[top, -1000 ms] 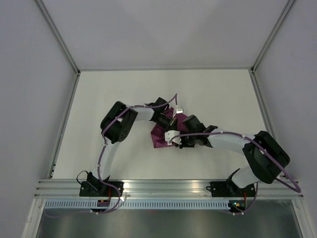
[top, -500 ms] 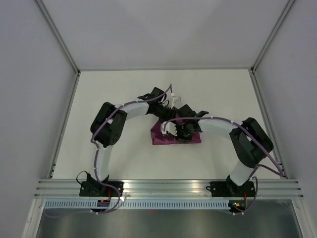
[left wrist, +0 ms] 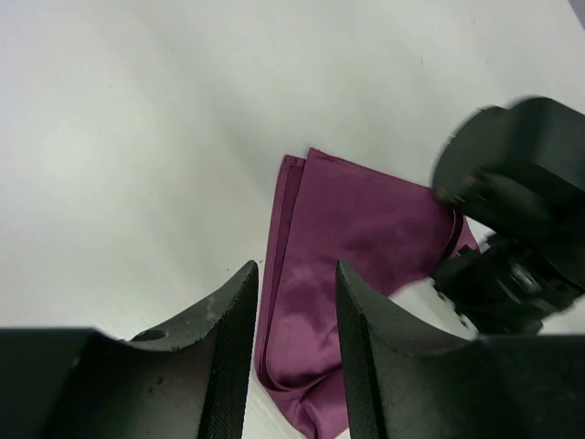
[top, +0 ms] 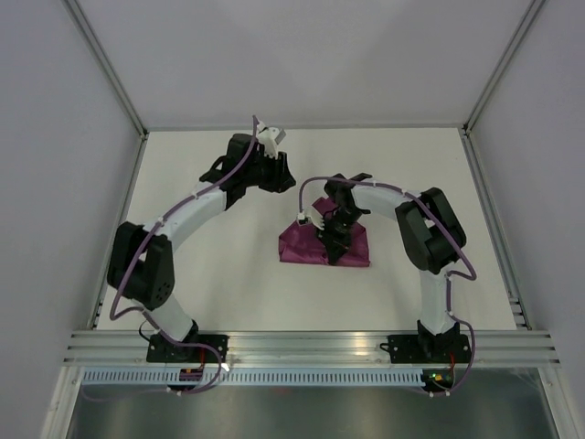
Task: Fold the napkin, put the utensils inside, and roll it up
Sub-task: Roll the napkin at the center of the board.
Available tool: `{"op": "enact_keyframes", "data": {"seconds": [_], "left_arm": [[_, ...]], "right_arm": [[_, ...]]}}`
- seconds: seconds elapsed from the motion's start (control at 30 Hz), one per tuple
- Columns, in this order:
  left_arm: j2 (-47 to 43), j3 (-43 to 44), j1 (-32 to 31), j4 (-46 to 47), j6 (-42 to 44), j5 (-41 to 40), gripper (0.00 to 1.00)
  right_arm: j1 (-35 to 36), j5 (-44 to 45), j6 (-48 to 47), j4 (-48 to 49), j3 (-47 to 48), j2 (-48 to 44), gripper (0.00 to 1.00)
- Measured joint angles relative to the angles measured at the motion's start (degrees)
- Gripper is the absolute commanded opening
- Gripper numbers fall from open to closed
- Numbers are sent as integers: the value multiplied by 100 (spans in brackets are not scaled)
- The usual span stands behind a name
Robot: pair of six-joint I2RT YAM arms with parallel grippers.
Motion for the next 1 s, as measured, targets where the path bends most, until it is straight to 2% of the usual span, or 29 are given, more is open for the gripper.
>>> {"op": "enact_keyframes", "data": {"seconds": [0.27,0.5,0.63,0.77,1.0], "left_arm": [[-1731,-1316,-352,894,39,-896,47],[-2437,-2236,-1569,1460,723,-1641,49],[-2417,-2430,-2393,1488,1303,-2039,49],[-2184,-2457,-2907,1484,1655,-2212,50],[-903,-2411,-3571,1300,2096,-2531,50]], "right_arm": [[-326,-752,-254,-1652,1364,1294,10],[-369,-957,-402,-2500,1912,1895,10],[-389,-1038,-459,-2830,2109,2140,10],[-437,-1137,-492,-3032,2216,2306,10],[-505,-1255,-509,-3237,2369,2498,10]]}}
